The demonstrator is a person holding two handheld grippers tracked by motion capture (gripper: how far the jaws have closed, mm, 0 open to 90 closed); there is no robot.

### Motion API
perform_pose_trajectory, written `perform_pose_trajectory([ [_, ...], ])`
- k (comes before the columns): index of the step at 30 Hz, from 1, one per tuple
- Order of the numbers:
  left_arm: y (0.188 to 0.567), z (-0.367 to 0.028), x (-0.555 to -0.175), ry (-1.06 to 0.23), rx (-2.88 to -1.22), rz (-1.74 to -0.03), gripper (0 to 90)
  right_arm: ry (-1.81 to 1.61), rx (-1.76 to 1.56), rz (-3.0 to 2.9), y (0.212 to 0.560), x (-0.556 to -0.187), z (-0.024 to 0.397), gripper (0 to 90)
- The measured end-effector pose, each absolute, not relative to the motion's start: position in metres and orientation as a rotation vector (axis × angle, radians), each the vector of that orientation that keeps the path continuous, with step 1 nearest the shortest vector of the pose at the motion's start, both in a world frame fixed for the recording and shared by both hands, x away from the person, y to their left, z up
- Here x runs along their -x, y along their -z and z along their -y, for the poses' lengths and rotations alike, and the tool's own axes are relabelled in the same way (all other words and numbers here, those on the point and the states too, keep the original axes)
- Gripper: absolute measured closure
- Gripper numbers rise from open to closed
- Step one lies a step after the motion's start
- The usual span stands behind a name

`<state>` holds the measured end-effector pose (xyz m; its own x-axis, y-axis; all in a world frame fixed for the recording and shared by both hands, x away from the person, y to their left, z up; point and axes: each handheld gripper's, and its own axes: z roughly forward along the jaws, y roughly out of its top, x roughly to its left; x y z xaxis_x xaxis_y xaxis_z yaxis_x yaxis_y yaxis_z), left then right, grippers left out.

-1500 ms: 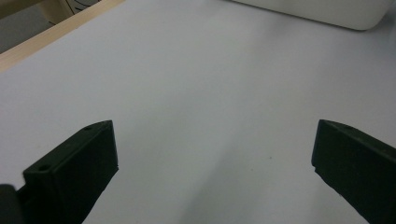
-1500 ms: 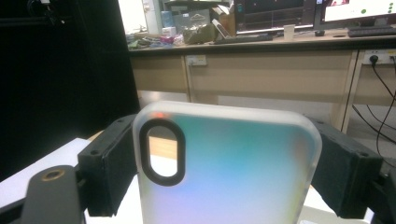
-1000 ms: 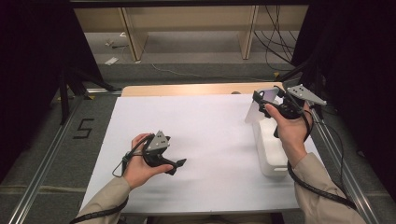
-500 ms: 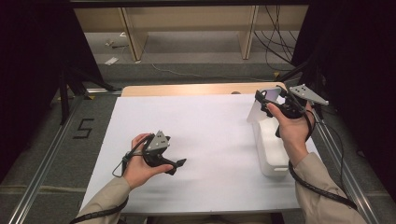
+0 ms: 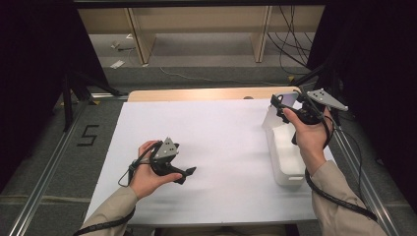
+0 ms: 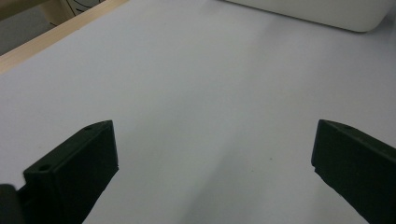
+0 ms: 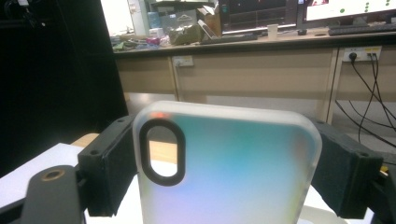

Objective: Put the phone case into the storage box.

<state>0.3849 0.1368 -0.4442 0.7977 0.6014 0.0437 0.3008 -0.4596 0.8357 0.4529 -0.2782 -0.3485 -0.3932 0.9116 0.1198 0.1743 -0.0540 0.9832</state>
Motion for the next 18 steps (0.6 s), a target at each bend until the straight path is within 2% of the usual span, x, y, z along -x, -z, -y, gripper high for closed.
perform_pose_trajectory([
  [18, 0.4444, -0.1369, -0.3851, -0.417, -2.072, -0.671, 0.0, -1.487, -1.191, -1.581, 0.3489, -0.4542, 0.2842, 18.2],
])
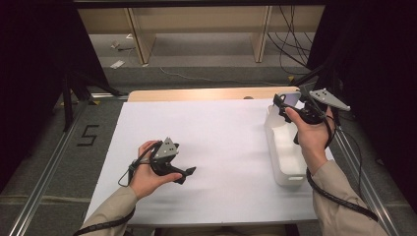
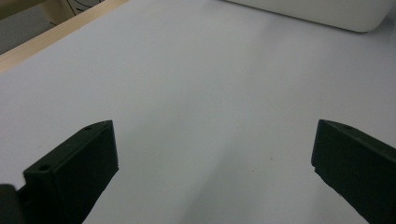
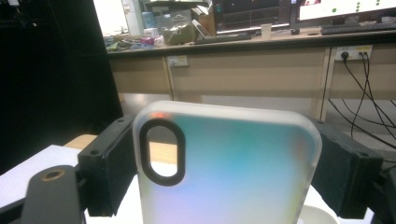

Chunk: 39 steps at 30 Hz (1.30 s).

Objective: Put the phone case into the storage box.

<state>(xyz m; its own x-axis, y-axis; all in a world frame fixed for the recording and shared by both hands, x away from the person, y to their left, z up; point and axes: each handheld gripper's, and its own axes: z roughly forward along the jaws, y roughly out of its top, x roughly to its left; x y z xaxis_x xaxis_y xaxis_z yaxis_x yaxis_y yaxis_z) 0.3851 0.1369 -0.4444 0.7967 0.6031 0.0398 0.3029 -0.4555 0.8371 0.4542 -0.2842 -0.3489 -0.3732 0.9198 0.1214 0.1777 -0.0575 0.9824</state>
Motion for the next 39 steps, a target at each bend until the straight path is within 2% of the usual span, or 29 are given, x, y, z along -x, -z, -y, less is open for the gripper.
perform_pose_trajectory([
  [39, 0.4445, -0.1367, -0.3853, -0.415, -2.07, -0.672, 0.1, -1.46, -1.216, -1.556, 0.349, -0.456, 0.2926, 18.2],
])
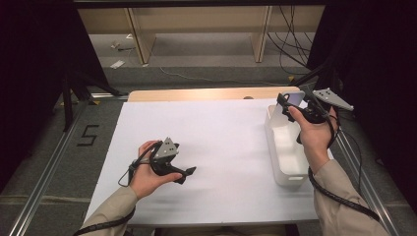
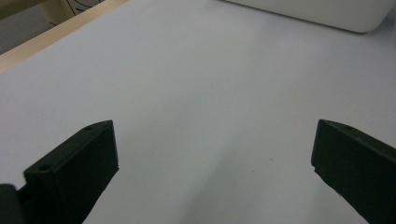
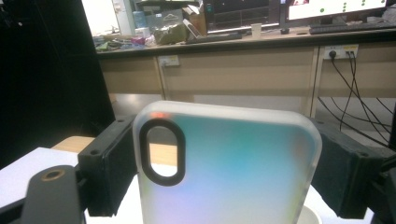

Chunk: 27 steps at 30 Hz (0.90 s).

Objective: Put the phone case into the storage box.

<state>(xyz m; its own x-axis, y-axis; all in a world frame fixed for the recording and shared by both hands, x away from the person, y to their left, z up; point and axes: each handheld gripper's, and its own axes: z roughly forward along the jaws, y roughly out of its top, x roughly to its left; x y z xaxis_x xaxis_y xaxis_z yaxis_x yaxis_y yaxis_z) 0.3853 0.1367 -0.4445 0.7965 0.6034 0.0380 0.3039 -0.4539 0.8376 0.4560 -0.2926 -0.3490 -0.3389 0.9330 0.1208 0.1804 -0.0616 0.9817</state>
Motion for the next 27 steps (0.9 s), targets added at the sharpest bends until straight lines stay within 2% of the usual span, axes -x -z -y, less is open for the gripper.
perform_pose_trajectory([
  [27, 0.4441, -0.1372, -0.3853, -0.417, -2.071, -0.671, 0.1, -1.438, -1.237, -1.531, 0.3497, -0.4582, 0.3025, 18.2],
])
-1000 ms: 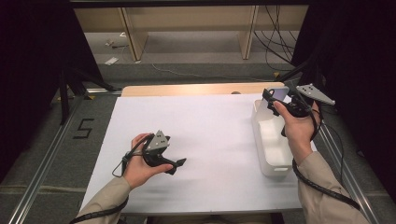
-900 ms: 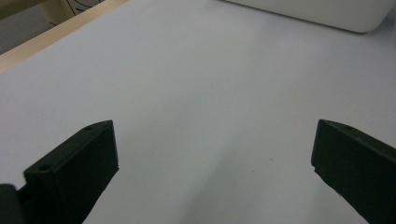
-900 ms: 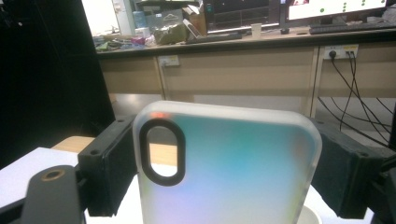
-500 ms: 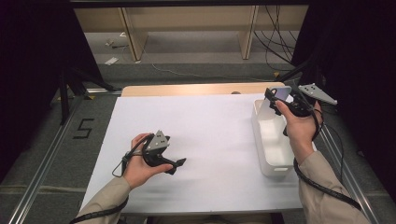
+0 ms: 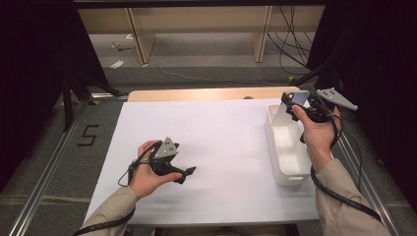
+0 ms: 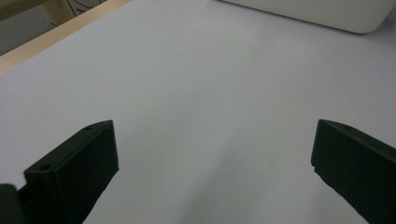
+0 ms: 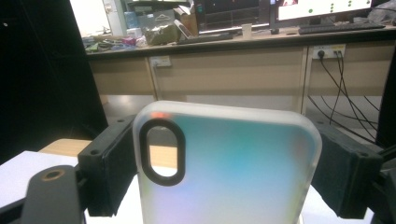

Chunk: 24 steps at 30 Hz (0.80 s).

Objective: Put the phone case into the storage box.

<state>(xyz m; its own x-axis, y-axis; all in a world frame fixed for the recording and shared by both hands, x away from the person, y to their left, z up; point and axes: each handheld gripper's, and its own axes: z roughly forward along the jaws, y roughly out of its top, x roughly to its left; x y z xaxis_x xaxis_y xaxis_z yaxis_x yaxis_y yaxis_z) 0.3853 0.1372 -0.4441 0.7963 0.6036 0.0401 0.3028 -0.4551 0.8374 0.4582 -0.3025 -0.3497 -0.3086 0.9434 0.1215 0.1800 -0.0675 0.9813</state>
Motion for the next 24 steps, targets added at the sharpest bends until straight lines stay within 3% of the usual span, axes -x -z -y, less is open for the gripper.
perform_pose_trajectory([
  [24, 0.4441, -0.1371, -0.3852, -0.416, -2.069, -0.672, 0.1, -1.421, -1.246, -1.527, 0.3523, -0.4601, 0.3066, 18.2],
])
